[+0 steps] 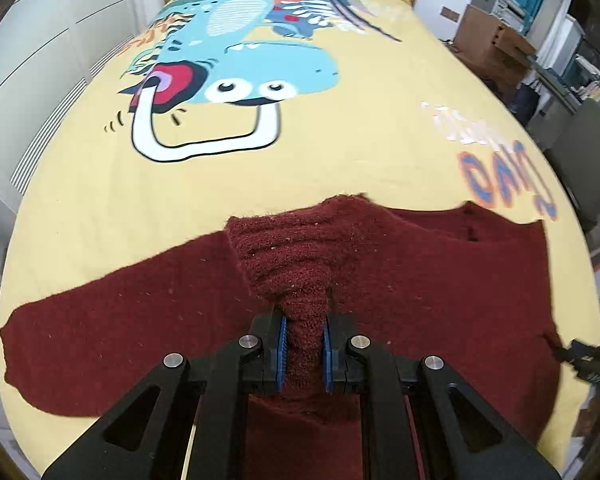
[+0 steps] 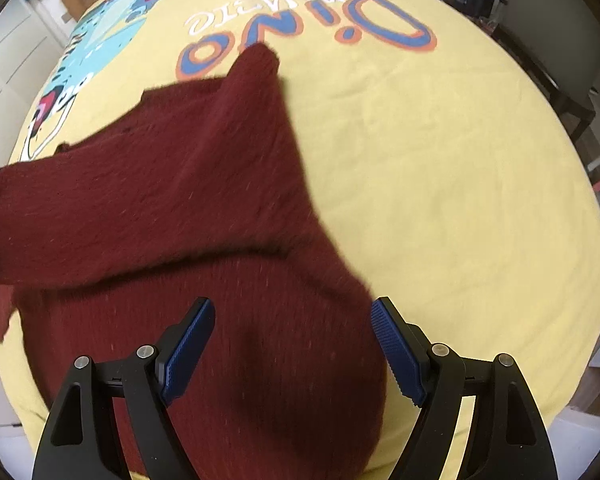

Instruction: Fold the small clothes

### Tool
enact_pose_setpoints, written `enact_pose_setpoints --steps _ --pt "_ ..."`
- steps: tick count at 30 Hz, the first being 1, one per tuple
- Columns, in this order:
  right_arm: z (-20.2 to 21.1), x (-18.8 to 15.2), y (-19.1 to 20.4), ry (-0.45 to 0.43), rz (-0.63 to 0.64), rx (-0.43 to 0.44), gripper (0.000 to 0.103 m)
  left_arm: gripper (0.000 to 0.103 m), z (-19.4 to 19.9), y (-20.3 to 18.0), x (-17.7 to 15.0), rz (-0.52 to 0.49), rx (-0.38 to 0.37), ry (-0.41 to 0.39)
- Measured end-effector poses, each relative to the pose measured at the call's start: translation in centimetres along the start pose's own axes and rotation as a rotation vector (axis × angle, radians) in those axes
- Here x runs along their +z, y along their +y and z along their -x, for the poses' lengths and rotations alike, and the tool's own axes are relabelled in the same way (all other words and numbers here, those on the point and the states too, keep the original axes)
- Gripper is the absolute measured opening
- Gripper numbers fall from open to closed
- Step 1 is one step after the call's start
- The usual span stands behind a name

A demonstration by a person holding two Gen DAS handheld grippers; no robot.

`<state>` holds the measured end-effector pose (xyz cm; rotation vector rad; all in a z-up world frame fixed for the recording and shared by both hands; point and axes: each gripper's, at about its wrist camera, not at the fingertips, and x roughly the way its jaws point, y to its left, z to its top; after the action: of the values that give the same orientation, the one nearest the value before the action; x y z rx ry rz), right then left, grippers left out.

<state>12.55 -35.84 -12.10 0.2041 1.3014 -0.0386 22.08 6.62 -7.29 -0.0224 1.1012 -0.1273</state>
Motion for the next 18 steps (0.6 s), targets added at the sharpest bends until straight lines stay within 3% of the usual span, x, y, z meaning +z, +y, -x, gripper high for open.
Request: enact_pose_setpoints --steps 6,13,15,16,18 --pt "-1.8 4.8 -0.1 -0.012 -0.027 0.035 0.082 0.011 -5.5 3.6 -2.3 0.069 0.005 0.080" --pt "-5.9 10.1 1.1 0.016 -0.040 0.113 0.079 0.011 -4.9 5.2 -2.2 0.077 0.001 0.093" --pt "-7.0 10.5 2.0 0.024 -0.023 0.120 0.054 0.011 -4.8 4.9 -2.1 0.060 0.006 0.088" --pt "-7.2 10.4 2.3 0.030 -0.016 0.111 0.023 0.011 -4.6 4.7 -2.1 0.052 0.007 0.085" --pt "-6.9 10.1 2.4 0.012 -0.028 0.099 0.020 0.011 -4.5 4.3 -1.8 0.039 0.011 0.077"
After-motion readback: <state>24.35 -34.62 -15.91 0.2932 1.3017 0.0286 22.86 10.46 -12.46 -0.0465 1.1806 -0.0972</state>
